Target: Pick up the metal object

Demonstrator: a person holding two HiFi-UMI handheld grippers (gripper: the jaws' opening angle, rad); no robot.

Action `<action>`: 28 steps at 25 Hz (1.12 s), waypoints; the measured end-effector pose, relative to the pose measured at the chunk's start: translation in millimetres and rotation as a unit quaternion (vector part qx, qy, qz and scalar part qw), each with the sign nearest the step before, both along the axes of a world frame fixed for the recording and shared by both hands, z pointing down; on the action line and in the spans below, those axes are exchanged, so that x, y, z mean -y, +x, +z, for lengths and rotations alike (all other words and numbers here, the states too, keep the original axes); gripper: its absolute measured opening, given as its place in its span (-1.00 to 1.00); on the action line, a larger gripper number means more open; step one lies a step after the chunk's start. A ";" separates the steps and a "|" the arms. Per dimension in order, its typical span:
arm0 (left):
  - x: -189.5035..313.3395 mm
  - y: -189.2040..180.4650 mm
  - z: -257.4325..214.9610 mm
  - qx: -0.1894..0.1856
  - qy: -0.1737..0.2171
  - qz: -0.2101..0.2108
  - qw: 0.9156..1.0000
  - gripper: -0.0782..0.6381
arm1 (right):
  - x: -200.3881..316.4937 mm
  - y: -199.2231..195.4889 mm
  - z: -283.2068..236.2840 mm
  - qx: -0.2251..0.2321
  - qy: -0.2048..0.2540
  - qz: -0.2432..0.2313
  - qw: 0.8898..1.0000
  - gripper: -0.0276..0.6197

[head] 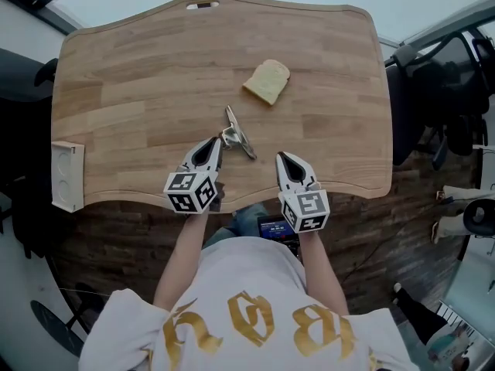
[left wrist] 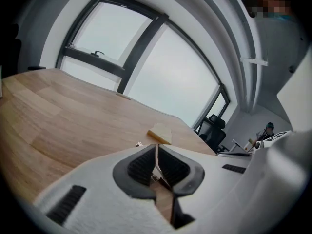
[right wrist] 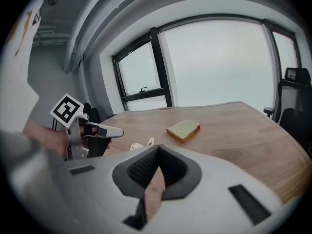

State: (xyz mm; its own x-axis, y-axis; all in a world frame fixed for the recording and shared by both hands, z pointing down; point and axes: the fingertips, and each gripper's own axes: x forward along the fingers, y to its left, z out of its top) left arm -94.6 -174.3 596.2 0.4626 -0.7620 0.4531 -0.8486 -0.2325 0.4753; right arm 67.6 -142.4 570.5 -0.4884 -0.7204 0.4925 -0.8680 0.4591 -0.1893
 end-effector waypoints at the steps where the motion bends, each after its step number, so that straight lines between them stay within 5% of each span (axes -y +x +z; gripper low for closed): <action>1: 0.8 0.8 4.5 -0.009 -0.007 0.001 1.000 -0.73 | 1.0 -0.9 1.9 -0.001 -0.003 -0.001 1.000 -0.88; 12: 3.2 17.0 52.1 -0.099 -0.098 -0.012 0.990 -0.38 | 1.3 -3.7 22.1 -0.014 -0.029 -0.006 0.999 -0.88; 22: 5.4 29.5 75.9 -0.158 -0.143 -0.032 0.976 -0.37 | -4.5 2.6 32.3 -0.013 -0.041 -0.002 0.999 -0.88; 28: 10.5 28.1 78.1 -0.204 -0.153 -0.061 0.965 -0.56 | -1.4 10.9 34.5 -0.010 -0.045 0.006 0.999 -0.88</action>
